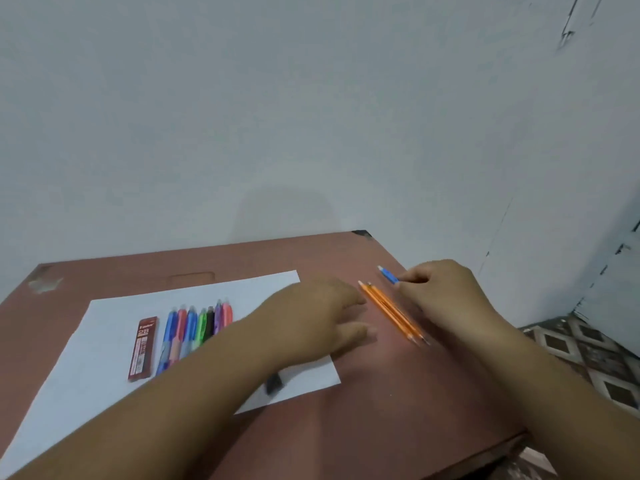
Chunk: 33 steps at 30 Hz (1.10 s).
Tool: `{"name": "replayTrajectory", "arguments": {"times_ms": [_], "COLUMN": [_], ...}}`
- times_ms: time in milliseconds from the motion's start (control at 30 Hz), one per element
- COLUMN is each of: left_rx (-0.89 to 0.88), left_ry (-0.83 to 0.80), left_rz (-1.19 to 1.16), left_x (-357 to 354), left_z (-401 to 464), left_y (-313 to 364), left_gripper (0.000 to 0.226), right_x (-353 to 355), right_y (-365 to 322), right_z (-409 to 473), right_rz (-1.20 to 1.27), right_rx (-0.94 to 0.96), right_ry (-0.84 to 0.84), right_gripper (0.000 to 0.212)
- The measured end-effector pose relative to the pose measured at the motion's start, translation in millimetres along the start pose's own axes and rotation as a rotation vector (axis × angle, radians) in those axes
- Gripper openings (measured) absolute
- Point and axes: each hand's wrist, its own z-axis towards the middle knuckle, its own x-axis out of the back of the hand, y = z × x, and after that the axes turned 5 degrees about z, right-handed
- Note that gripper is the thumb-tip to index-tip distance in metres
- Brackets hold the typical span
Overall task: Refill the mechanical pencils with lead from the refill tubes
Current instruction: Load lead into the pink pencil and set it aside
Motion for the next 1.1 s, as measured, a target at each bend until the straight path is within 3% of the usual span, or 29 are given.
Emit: {"name": "replayTrajectory", "arguments": {"times_ms": [567,900,1100], "left_rx": [-0.074,-0.037,-0.019], "left_ry": [-0.052,-0.062,-0.077], "left_rz": [-0.001,0.012,0.021], "left_x": [-33,-27,-17], "left_z": [20,8,-1], "left_y": [18,0,4], "left_gripper": [0.064,0.067,0.06], "right_x": [-25,-35,-35], "right_y": [14,-2,4], "right_z": [1,-9,-9], "right_rz": [-0.376,-0.373,-0.386], "right_rx": [-0.001,0.086,0.132], "right_ry": [-0.122,-0.231,-0.209], "right_gripper": [0.037,0.041,0.037]}}
